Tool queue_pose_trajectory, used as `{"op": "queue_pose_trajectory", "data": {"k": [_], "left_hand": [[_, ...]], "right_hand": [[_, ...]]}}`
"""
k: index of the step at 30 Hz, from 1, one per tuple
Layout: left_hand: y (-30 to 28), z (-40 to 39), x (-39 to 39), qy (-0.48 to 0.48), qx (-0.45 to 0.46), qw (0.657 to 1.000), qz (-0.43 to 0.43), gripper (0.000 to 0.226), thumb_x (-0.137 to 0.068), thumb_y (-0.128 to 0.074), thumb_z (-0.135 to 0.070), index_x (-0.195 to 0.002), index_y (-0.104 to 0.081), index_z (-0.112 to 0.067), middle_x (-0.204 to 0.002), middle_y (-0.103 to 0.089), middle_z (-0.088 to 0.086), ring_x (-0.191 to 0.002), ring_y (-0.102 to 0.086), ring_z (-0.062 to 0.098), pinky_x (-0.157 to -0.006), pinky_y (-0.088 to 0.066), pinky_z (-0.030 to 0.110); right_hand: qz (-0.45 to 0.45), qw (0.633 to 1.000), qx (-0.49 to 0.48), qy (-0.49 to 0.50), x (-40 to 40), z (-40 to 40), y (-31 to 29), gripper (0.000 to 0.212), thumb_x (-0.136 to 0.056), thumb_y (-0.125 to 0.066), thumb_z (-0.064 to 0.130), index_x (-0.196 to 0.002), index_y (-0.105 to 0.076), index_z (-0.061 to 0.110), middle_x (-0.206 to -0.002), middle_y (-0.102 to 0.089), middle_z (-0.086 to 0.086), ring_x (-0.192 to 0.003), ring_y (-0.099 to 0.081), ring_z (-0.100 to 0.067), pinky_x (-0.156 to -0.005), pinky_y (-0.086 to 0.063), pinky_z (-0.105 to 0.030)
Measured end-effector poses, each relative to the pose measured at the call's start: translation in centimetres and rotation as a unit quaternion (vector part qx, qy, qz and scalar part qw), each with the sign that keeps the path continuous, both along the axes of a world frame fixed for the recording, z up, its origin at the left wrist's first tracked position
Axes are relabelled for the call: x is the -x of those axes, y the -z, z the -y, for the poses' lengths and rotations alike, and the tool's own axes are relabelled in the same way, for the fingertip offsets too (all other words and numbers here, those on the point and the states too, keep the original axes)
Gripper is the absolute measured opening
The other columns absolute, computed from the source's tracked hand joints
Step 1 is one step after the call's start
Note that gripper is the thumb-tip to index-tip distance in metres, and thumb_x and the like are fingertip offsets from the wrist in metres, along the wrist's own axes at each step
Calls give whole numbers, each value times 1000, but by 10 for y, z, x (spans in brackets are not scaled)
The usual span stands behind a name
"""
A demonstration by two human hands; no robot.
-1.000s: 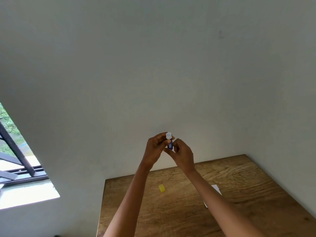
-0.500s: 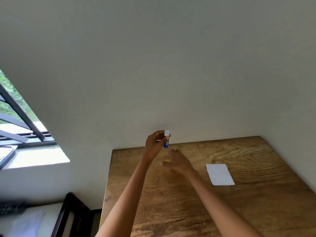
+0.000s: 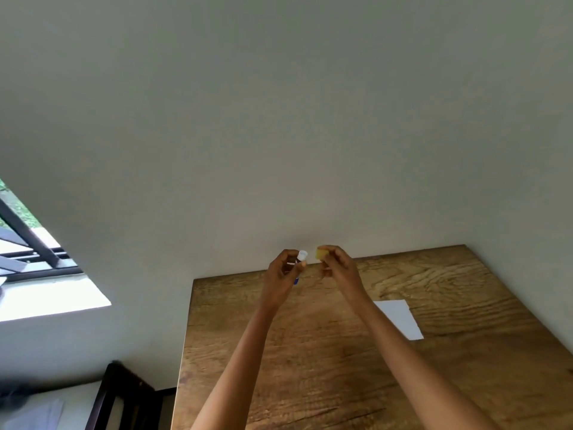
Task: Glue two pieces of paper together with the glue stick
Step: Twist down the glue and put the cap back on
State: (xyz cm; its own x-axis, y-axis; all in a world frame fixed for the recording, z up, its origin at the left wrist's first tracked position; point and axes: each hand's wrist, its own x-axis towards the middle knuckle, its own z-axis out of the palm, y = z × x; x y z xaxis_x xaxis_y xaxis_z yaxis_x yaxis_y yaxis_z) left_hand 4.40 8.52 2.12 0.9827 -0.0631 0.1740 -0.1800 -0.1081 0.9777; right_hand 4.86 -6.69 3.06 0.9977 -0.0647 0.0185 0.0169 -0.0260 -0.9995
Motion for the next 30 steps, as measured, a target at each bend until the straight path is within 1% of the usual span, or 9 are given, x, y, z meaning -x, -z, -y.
{"op": "queue_pose_trajectory", "data": {"k": [3,7,10,14,19,22,25,27,30], "left_hand": [[-4,9,0,13,15,1000,5,11,-91,-58,-17,-99,-62,-23,-83,-61,-7,-69,-54,6,-64,-47,22],[-6,15,3,17,8,1000,0,13,-92,-57,-16,-102,-63,-20,-77,-59,-10,-61,-49,-1,-57,-41,13],[-9,16,3,9,13,1000,-6,17,-93,-55,-17,-107,-63,-12,-76,-57,-8,-61,-47,2,-56,-40,13],[-14,16,0,6,16,1000,-15,16,-93,-55,-17,-106,-63,-13,-75,-59,-4,-57,-49,1,-54,-42,12],[-15,19,-3,8,34,999,-36,13,-93,-54,-18,-96,-67,-17,-72,-62,1,-52,-49,5,-51,-42,16],[-17,20,-4,6,79,995,-68,20,-95,-50,-18,-105,-65,-11,-83,-68,-2,-52,-52,4,-51,-44,16],[-22,17,-6,15,125,987,-103,23,-96,-48,-22,-110,-64,-11,-89,-71,-3,-67,-64,3,-59,-51,16],[-25,16,-7,41,166,976,-135,22,-96,-47,-23,-108,-64,-17,-94,-73,-3,-80,-69,11,-69,-55,21],[-29,20,-10,58,260,945,-190,29,-97,-45,-21,-116,-60,-4,-97,-72,5,-84,-69,20,-87,-54,36]], "right_hand": [[16,1000,-15,-20,-7,7,-20,19,-95,-49,11,-110,-60,7,-94,-62,-4,-71,-64,-3,-64,-54,-17],[23,996,41,-76,-10,12,-33,24,-95,-50,9,-116,-60,5,-110,-58,-13,-87,-63,-16,-77,-56,-22],[33,993,73,-84,-11,13,-37,25,-95,-50,7,-116,-63,9,-110,-55,-14,-90,-61,-20,-79,-56,-24],[52,987,108,-106,-12,12,-39,25,-95,-49,11,-115,-64,15,-100,-53,-5,-93,-61,-20,-79,-55,-21],[83,979,163,-86,-13,9,-40,22,-90,-59,13,-111,-60,17,-92,-61,5,-87,-62,-15,-80,-56,-29],[98,973,194,-83,-13,11,-39,20,-88,-62,17,-107,-59,22,-102,-61,11,-88,-63,-14,-74,-51,-19],[119,952,244,-142,-11,14,-36,46,-85,-66,14,-126,-50,26,-124,-47,9,-100,-59,-8,-79,-49,-17],[123,922,314,-190,-9,17,-33,77,-78,-73,21,-141,-30,27,-136,-33,12,-110,-52,-1,-88,-47,-22],[143,867,423,-219,-8,16,-29,112,-69,-79,39,-149,-1,27,-153,-9,10,-127,-39,-5,-95,-46,-28]]}}
